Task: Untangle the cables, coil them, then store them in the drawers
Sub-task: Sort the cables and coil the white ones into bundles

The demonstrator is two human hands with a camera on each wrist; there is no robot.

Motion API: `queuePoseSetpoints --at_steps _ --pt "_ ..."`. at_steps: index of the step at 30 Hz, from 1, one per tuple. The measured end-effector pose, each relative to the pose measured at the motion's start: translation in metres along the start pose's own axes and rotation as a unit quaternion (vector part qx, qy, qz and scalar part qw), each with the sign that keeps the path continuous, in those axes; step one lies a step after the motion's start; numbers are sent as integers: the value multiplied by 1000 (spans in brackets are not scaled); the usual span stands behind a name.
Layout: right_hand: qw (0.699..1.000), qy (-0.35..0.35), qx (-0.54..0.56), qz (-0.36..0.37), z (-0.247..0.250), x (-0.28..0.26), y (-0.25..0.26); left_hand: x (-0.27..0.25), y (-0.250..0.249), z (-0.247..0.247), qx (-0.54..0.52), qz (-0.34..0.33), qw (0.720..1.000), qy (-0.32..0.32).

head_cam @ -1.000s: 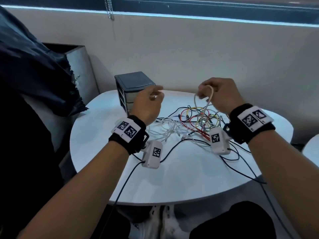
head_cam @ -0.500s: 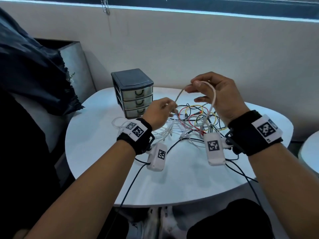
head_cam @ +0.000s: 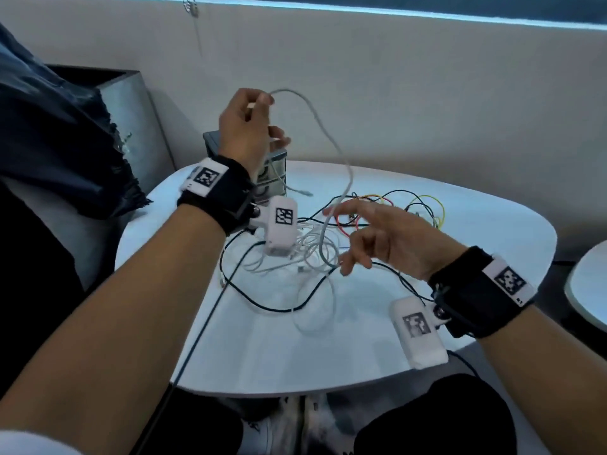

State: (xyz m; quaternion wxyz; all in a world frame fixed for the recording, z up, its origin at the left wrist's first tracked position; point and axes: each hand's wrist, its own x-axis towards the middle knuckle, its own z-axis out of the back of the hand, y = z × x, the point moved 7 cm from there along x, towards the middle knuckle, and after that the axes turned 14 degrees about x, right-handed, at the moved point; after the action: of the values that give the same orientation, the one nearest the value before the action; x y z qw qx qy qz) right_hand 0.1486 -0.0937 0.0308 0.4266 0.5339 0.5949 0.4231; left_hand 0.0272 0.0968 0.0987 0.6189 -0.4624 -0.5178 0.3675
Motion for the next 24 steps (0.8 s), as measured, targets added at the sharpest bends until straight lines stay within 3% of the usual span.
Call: queuePoseSetpoints --at_steps 3,7,9,10,12,14,16,18,21,24 --pt "991 -30 -127 -10 2 9 -7 4 0 9 -47 23 999 -6" --pt "962 22 -262 -75 -21 28 -31 -7 -5 1 -72 29 997 6" --pt "940 12 -329 -92 -17 35 -37 -7 -8 11 -46 25 999 -2" --pt "936 -23 -339 -93 -3 38 -36 -4 -8 21 -18 20 1000 -12" --pt "953 -141 -255 -87 36 40 -21 5 -7 48 37 2 999 -33" --pt "945 -262 -197 -13 82 35 15 12 -3 76 95 -21 994 -49" --pt "891 -344 -291 60 116 28 61 15 5 98 157 -28 986 -54" --pt "835 -381 -381 117 129 19 103 14 17 114 207 -15 977 -58" --pt "783 -392 -443 191 129 12 149 4 34 122 256 20 966 -37" --pt "739 -406 -490 220 128 5 170 -9 46 117 318 41 947 -8"
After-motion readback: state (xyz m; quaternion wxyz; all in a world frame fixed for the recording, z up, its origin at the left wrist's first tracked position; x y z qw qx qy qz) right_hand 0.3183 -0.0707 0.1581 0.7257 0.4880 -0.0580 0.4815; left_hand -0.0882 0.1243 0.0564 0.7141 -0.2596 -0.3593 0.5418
